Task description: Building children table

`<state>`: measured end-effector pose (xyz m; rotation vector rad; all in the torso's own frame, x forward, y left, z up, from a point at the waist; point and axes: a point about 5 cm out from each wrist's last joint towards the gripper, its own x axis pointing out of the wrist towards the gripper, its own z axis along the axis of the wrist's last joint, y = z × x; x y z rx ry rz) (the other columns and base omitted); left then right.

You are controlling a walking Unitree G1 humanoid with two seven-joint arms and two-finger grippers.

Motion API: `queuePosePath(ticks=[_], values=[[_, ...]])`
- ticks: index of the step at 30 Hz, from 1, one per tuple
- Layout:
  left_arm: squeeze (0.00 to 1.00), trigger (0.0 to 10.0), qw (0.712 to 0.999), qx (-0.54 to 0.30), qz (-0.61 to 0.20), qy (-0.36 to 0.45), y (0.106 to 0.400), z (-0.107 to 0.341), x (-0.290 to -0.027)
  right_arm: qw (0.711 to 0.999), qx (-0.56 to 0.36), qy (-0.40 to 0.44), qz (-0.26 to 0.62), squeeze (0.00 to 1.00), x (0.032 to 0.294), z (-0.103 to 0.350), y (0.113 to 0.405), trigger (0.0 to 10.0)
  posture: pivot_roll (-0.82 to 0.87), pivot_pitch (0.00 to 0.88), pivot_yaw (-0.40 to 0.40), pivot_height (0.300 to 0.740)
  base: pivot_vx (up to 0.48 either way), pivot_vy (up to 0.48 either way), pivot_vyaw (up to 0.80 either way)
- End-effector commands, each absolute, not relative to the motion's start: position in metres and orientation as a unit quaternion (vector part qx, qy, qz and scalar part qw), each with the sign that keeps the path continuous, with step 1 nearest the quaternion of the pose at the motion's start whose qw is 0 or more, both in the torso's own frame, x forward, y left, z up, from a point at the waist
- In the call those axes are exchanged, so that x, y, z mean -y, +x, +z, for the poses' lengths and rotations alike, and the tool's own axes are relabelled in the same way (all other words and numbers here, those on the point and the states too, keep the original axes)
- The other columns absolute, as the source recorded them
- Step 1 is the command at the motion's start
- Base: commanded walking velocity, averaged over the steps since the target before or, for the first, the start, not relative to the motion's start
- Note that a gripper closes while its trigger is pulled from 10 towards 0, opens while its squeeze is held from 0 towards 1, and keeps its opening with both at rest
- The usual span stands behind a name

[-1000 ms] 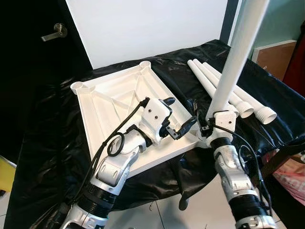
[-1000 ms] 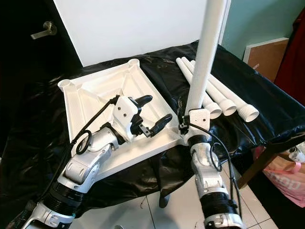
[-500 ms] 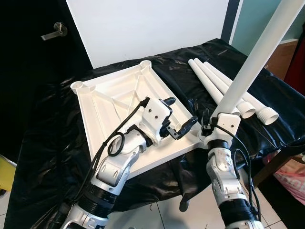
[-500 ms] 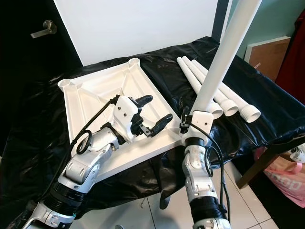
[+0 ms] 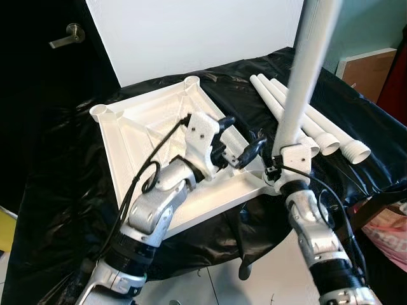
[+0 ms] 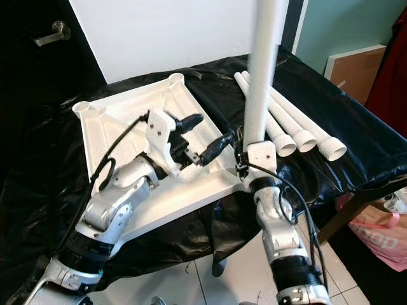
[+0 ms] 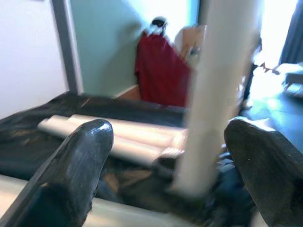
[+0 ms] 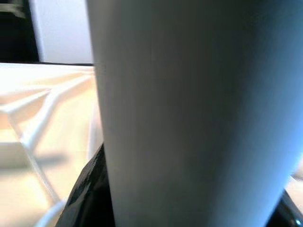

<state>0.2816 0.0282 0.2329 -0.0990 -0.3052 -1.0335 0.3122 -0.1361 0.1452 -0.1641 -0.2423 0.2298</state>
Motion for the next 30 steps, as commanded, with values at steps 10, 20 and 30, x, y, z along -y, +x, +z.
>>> queuePosePath(ticks=[10,20,30], values=[[0.00,10.0,0.723,0.166,-0.669,-0.044,0.257,0.253,-0.003,0.952,0.109,-0.134,0.254,0.00,0.127,0.164,0.323,10.0,-0.12,0.000,0.042,0.740,0.000,0.000,0.00],[0.00,10.0,0.713,0.183,-0.676,-0.020,0.267,0.269,-0.003,0.919,0.085,-0.157,0.353,0.00,0.135,0.177,0.325,10.0,-0.12,0.000,0.042,0.740,0.000,0.000,0.00],[0.00,10.0,0.706,0.183,-0.684,-0.015,0.273,0.281,-0.021,0.862,0.006,-0.178,0.474,0.00,0.156,0.172,0.313,10.0,-0.12,0.000,0.041,0.740,0.000,0.000,0.00]])
